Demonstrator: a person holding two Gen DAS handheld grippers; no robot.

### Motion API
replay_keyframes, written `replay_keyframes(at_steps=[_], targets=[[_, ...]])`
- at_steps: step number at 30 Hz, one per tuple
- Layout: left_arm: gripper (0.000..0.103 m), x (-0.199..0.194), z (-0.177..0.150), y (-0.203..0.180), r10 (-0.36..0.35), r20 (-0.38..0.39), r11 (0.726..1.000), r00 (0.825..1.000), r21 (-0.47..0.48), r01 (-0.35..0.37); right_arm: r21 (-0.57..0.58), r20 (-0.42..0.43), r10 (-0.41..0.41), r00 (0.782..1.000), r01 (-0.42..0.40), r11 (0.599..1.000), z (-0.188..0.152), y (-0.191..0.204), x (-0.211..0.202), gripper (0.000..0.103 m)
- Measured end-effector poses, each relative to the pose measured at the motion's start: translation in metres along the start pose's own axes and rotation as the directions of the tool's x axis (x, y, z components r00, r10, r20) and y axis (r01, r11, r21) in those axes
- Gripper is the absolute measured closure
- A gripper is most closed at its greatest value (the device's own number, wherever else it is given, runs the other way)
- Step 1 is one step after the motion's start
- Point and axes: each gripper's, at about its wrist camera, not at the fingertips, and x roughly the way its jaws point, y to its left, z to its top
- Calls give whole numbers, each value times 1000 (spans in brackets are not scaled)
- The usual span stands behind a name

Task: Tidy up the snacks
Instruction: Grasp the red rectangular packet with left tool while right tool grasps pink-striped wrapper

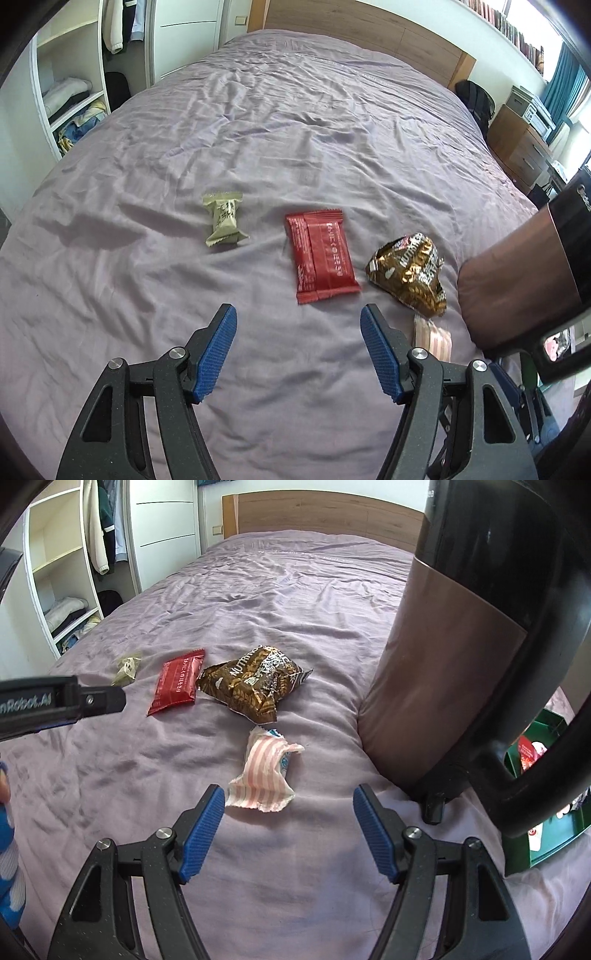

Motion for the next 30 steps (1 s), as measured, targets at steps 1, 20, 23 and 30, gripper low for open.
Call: replay_keyframes(at_steps=[1, 20, 23, 30], targets=[[39, 6, 7, -1, -7, -9, 1000, 1000, -10, 7, 3, 0, 2, 1000, -2, 1000, 1, 0, 2, 0], [41, 102, 30, -19, 90, -87, 994, 992, -60, -95, 1, -37, 8, 999, -8, 1000, 11, 2, 39, 0], [49, 103, 28, -23, 108, -69, 993, 992, -34, -111, 11, -37, 15, 999, -15, 1000, 11, 2, 43, 0], [63, 100, 24, -31, 127, -24, 991, 992, 38, -126, 15, -37, 44, 998, -44, 999, 8, 1, 45, 0]])
